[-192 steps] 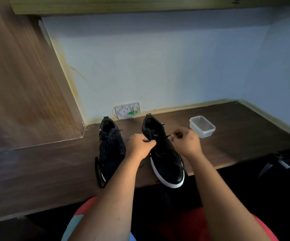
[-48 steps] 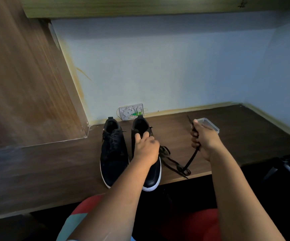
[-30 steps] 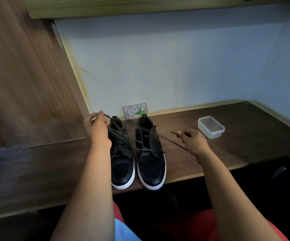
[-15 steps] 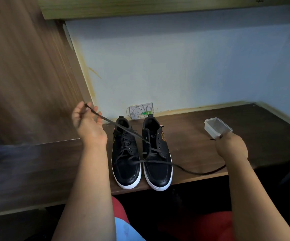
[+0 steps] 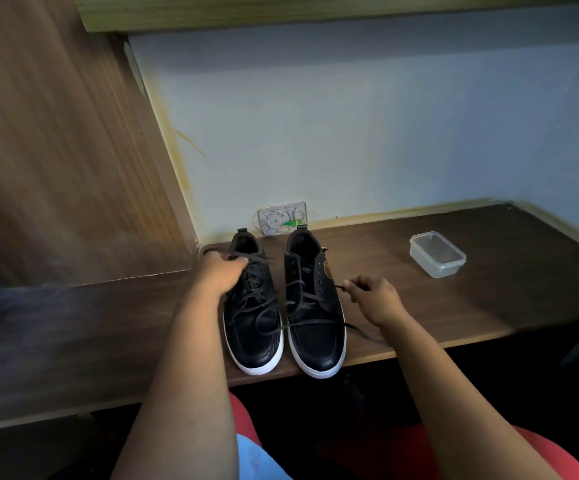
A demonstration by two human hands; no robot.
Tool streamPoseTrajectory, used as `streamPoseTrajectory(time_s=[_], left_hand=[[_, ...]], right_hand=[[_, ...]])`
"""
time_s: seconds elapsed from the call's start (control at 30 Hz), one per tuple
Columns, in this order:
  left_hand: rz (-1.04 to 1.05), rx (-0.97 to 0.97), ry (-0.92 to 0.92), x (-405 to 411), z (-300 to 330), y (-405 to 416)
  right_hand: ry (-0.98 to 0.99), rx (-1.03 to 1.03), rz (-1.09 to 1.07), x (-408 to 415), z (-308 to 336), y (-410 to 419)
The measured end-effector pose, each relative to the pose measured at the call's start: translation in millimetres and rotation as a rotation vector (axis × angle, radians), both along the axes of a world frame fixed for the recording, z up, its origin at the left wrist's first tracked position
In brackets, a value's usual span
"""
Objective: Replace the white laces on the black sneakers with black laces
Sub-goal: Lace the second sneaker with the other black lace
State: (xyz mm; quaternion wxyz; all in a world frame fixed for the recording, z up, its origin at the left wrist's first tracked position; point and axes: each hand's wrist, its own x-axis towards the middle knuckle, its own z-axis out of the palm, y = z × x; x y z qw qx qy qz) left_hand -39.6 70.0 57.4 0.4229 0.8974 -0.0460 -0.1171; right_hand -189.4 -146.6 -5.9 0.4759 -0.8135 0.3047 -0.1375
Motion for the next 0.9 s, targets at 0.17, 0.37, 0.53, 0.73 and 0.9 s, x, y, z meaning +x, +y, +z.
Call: streamPoseTrajectory(time_s=[0.17,0.37,0.53,0.73,0.9], left_hand=[[-0.115,0.463,-0.15,-28.5,8.1,-31.1],[-0.192,0.299,-0.519,-61.0,8.6,-71.7],[-0.401,0.548,-0.316,-68.7,-12.7,-91.1],[-0.418,0.327,-0.236,-58.8,-25.0,-90.1],[-0.42,0.235,-0.25,-56.1,-32.3,-89.3]], right_hand=[[0.001,-0.1,0.019,3.3,-6.2,17.9],[-0.018,-0.319,0.037,3.7,-10.9,26.6],[-0.006,-0.504,0.072,6.1,-12.2,26.0],[0.085,-0.694,0.115,10.6,-10.7,24.3],[0.104,-0.716,0.135,16.5,-8.2,29.2]])
